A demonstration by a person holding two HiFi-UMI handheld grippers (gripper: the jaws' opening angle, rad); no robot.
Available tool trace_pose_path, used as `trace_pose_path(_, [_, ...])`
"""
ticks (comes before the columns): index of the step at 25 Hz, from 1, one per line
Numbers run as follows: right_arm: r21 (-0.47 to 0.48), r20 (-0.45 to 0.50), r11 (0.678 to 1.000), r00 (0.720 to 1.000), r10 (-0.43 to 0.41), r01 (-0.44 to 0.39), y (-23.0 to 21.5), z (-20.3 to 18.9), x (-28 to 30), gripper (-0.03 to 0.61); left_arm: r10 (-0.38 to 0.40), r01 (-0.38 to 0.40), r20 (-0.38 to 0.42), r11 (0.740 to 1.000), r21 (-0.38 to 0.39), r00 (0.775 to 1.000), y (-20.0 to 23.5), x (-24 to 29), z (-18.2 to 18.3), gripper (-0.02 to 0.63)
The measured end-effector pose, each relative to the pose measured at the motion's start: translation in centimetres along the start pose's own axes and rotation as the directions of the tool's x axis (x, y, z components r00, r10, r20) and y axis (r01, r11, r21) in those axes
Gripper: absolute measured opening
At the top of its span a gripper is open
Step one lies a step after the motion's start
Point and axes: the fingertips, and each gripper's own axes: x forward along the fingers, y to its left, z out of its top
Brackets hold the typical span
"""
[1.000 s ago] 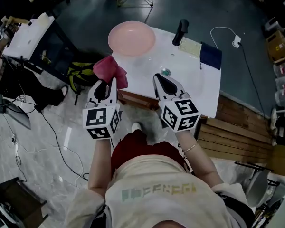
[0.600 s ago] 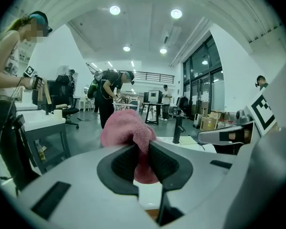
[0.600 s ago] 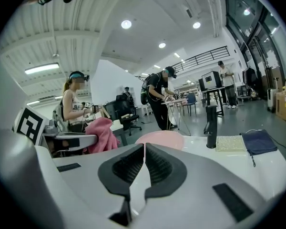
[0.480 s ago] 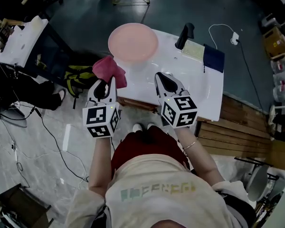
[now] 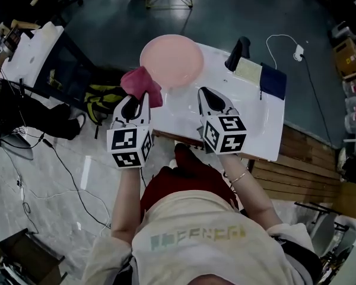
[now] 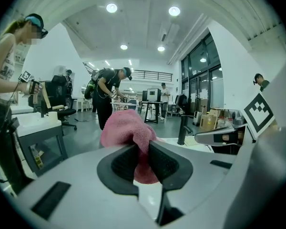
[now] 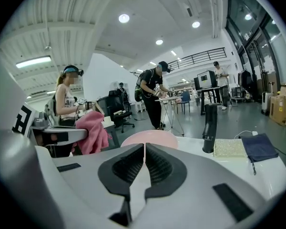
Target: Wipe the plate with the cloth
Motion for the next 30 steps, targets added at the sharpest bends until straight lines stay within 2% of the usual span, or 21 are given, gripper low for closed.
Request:
trace_pose_path(4, [0.003,-0.027,0.999,0.999,-0.037,0.037,-2.1,0.1,2.6,0.038,-0.003,0.003,-0.013,1.0,0.003,1.0,0.6,2.6,0.3,0.067])
trace_pose_path(19, [-0.038,-0.089,0.996,0.992,-0.087,0.084,-8.1,2.5,12.2,0.038,-0.028,0.028,-0.048,1.0,0.005,0.998,1.5,13.1,2.9,0.067])
trace_pose_path(26, [-0.062,-0.134,0.987,0.979,-0.156,0.148,-10.5,1.6,15.0,0.038,-0.038,0.037,-0.08,0.999,-0.009,0.996,1.3,16.8,2.7,0.067])
trace_pose_path(30, [-0.055,-0.156,0.987,0.975,-0.16,0.153,-11.6,1.1,16.4,0.04,-0.046,0.044,-0.098,0.999,-0.023,0.994,1.2,18.5,2.2,0.068])
